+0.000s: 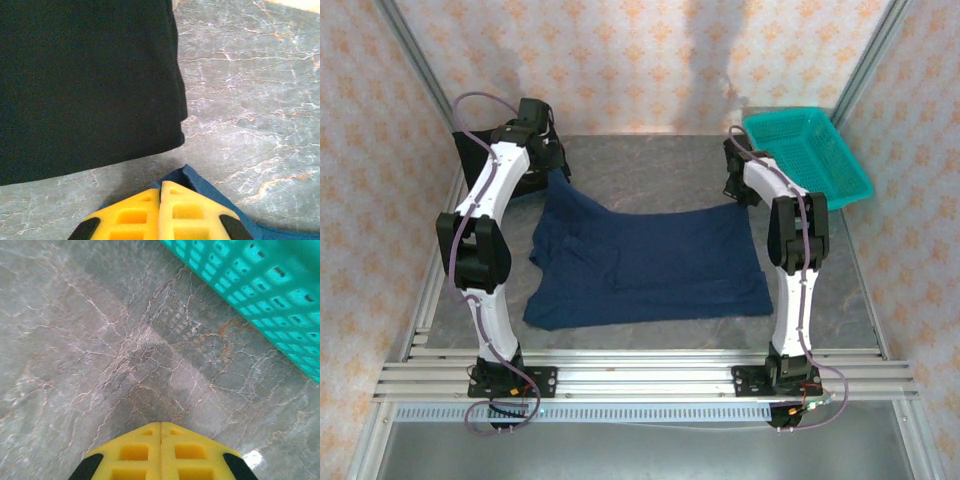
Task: Fold and stack the t-shirts
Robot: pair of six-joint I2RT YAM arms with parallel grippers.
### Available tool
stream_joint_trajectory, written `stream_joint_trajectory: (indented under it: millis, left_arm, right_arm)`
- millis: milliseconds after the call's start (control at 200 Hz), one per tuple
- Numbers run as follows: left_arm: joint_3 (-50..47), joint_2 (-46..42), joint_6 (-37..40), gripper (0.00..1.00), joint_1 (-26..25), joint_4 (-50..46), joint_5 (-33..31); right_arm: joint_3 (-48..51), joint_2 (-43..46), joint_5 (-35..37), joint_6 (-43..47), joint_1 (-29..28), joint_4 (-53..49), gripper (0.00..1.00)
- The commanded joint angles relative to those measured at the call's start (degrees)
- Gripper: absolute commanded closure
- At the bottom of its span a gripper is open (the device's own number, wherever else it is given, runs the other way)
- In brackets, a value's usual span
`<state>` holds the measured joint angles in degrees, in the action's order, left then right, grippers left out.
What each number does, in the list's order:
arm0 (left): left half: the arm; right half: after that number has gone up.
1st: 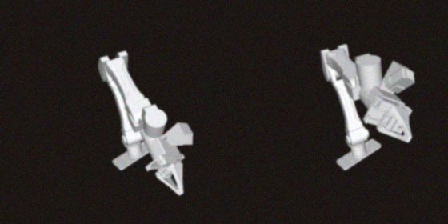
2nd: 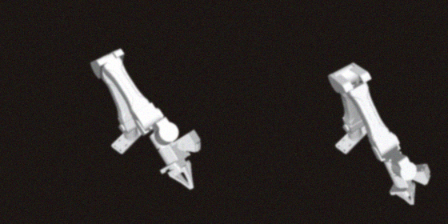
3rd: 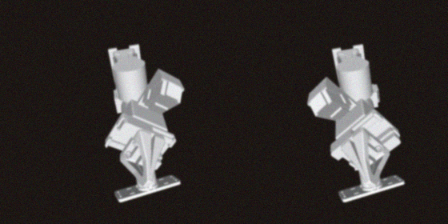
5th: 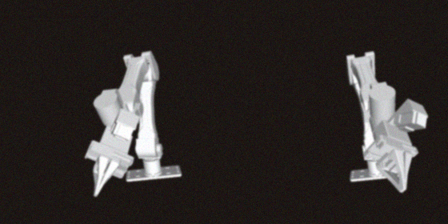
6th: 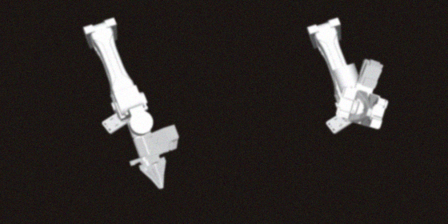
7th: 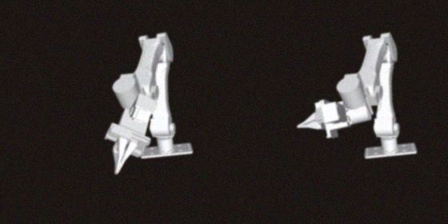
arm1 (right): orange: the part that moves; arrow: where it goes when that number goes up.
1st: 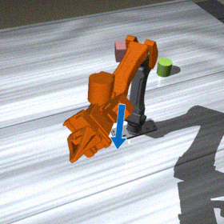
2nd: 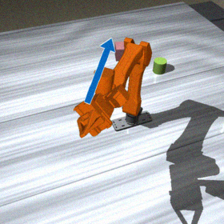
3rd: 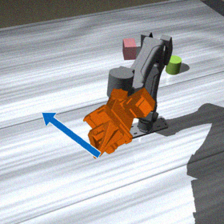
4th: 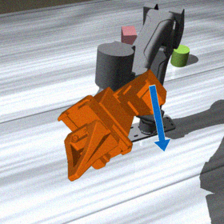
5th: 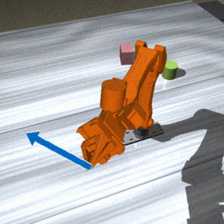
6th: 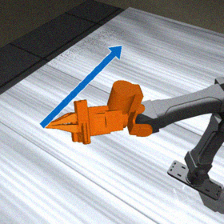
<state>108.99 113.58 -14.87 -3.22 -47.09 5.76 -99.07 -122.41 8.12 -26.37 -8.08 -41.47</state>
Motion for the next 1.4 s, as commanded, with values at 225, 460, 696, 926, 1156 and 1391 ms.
stream_joint_trajectory:
  millis: [225, 460, 696, 926, 1156, 1391]
  left_arm:
    - [-11.94, -13.35, 1.16, 1.00, 0.57, 2.74, 3.34]
    - [-23.72, -24.34, -0.78, 1.00, 0.63, 4.10, 3.87]
    - [-35.16, -32.62, -3.23, 1.00, 0.53, 3.78, 3.39]
    - [-44.12, -39.63, -5.78, 1.00, 0.51, 3.23, 2.84]
    - [-52.30, -44.51, -9.13, 1.00, 0.50, 2.97, 2.70]
    - [-59.62, -47.83, -12.40, 1.00, 0.51, 3.19, 0.71]
  right_arm:
    - [8.95, 10.83, -1.35, -0.37, 0.19, 5.64, 1.00]
    - [17.75, 18.11, -2.11, -0.34, 0.17, 8.08, 1.00]
    - [26.03, 24.85, -2.76, -0.29, 0.20, 9.18, 1.00]
    - [32.96, 30.80, -3.61, -0.78, 0.18, 9.11, 1.00]
    - [40.67, 35.83, -3.77, -1.73, 0.20, 8.94, 1.00]
    - [45.74, 38.37, -3.57, -2.69, 0.18, 9.32, 1.00]
